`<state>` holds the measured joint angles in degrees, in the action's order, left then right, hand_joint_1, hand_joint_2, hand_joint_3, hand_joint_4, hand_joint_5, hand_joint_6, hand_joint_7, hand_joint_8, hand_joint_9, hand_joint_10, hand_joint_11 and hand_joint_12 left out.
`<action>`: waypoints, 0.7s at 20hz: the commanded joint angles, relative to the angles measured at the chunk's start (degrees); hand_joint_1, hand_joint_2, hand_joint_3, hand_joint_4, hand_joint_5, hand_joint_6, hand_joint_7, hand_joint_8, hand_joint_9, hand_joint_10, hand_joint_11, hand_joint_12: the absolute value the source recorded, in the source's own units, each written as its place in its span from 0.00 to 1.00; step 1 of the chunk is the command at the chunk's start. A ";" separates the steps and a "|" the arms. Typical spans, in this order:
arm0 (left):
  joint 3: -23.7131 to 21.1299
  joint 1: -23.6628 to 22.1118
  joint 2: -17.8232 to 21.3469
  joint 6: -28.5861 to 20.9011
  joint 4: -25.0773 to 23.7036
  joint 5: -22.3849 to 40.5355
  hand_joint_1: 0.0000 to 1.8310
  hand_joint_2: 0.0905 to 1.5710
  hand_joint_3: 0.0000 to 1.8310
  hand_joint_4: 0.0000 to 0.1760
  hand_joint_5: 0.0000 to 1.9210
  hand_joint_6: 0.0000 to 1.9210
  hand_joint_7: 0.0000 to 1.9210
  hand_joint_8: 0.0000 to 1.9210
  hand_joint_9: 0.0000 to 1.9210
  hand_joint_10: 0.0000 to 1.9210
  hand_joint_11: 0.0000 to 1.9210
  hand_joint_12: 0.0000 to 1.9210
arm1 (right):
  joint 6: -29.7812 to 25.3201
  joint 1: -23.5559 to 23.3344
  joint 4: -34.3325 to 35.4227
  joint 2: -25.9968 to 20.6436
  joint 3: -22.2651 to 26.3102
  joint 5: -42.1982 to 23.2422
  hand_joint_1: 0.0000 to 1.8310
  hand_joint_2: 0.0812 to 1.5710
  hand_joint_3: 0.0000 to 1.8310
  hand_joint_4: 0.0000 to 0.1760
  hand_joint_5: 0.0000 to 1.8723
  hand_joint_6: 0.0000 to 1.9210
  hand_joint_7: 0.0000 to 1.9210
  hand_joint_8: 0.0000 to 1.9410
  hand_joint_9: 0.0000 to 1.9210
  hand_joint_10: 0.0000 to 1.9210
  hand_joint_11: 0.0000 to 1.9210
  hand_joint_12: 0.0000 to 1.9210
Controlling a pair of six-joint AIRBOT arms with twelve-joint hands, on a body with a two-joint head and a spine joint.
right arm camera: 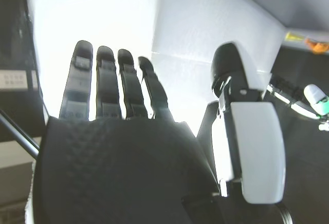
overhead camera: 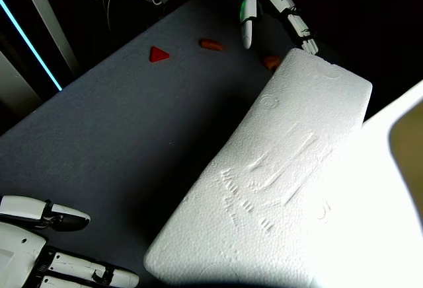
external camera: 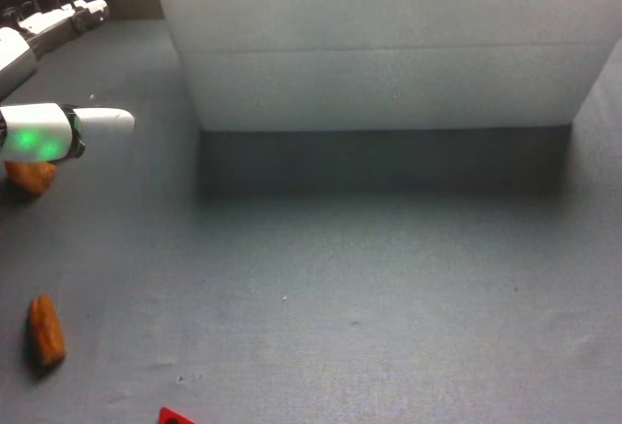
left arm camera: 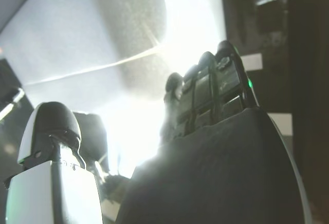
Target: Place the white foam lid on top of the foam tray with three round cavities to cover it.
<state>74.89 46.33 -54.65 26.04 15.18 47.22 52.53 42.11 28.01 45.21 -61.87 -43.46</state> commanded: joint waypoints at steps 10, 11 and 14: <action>-5.58 5.02 4.90 -1.21 -0.47 15.15 0.29 0.70 0.01 0.00 0.04 0.00 0.00 0.00 0.00 0.00 0.00 0.00 | -3.15 1.07 -5.89 -2.36 3.70 -10.65 0.19 0.78 0.00 0.00 0.00 0.00 0.00 0.00 0.00 0.00 0.00 0.46; -6.48 5.89 5.46 -1.50 -0.80 16.54 0.29 0.69 0.00 0.00 0.04 0.00 0.01 0.00 0.00 0.00 0.00 0.00 | -3.69 1.55 -6.95 -2.71 4.48 -11.42 0.19 0.78 0.00 0.00 0.00 0.00 0.00 0.00 0.00 0.00 0.00 0.48; -9.27 8.49 6.74 -2.53 -2.10 20.91 0.29 0.69 0.00 0.00 0.04 0.00 0.01 0.00 0.01 0.00 0.00 0.00 | -6.88 4.39 -9.56 -3.45 6.62 -15.00 0.19 0.81 0.00 0.00 0.00 0.00 0.00 0.00 0.00 0.00 0.00 0.47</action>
<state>65.36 55.35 -48.53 23.90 12.40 60.12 45.91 46.89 17.78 42.87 -54.96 -50.68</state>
